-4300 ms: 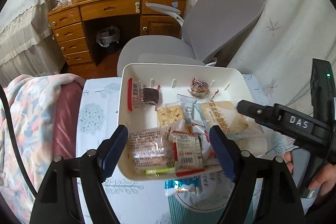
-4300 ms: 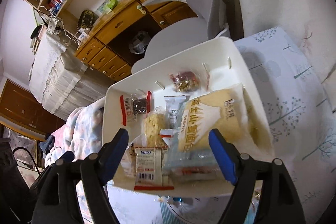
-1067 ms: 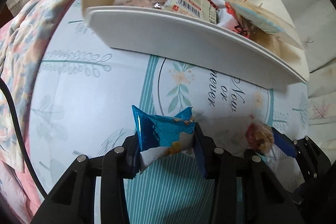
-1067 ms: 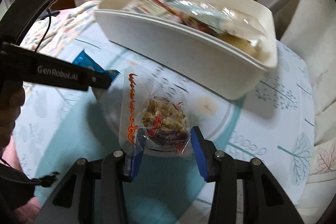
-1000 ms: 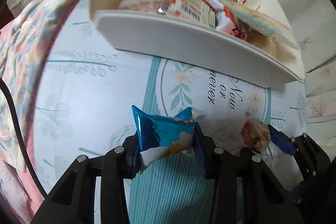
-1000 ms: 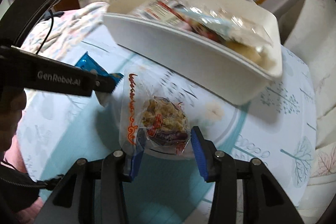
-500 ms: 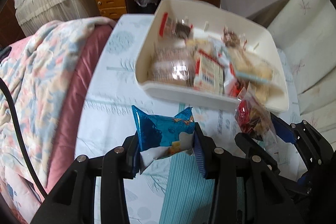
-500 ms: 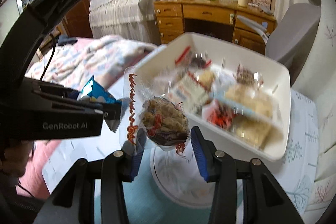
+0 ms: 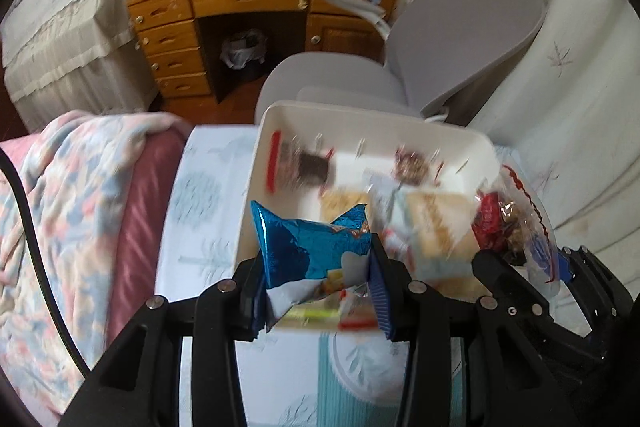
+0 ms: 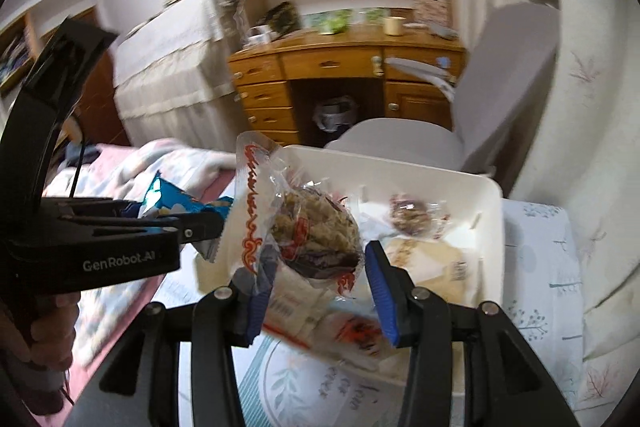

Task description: Organize snacks

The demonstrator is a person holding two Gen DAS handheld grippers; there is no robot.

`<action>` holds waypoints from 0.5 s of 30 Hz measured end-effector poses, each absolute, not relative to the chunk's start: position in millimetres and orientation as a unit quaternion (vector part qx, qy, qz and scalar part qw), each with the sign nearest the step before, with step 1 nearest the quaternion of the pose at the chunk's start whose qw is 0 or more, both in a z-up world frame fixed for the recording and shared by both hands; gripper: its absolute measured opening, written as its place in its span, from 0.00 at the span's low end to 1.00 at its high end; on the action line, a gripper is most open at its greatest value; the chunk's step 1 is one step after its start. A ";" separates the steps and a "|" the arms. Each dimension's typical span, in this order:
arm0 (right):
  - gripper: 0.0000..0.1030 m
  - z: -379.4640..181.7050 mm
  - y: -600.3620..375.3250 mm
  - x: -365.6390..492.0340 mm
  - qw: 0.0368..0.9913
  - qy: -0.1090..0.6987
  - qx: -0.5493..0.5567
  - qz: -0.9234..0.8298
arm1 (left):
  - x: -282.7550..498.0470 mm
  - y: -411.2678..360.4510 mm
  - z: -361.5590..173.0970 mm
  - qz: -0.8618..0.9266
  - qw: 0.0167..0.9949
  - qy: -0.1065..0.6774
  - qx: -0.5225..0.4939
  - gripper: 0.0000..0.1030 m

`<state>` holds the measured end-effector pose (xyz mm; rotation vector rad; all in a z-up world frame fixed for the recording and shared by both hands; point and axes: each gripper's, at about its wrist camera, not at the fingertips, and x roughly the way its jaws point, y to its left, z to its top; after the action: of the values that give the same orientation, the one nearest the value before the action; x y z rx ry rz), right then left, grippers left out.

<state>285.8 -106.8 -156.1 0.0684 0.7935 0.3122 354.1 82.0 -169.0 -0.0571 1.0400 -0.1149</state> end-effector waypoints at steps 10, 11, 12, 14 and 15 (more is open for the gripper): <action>0.72 -149.9 -161.4 296.4 0.903 0.403 0.096 0.116 | 360.4 68.7 -162.2 -0.057 0.874 0.480 -0.053 0.76; 0.75 -149.2 -164.5 293.1 0.901 0.406 0.099 0.117 | 355.1 70.6 -161.3 -0.051 0.872 0.483 -0.059 0.77; 0.76 -148.7 -167.0 288.8 0.899 0.411 0.099 0.117 | 351.2 72.5 -161.1 -0.048 0.871 0.484 -0.065 0.78; 0.79 -148.9 -170.3 281.4 0.893 0.422 0.098 0.122 | 335.0 80.3 -160.9 -0.038 0.869 0.486 -0.087 0.81; 0.80 -149.1 -171.1 279.4 0.890 0.426 0.099 0.124 | 327.3 83.5 -161.1 -0.033 0.868 0.487 -0.096 0.82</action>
<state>279.4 -171.1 -149.1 0.2058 0.8855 0.2584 327.3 83.5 -161.1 -0.2010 1.0187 -0.0698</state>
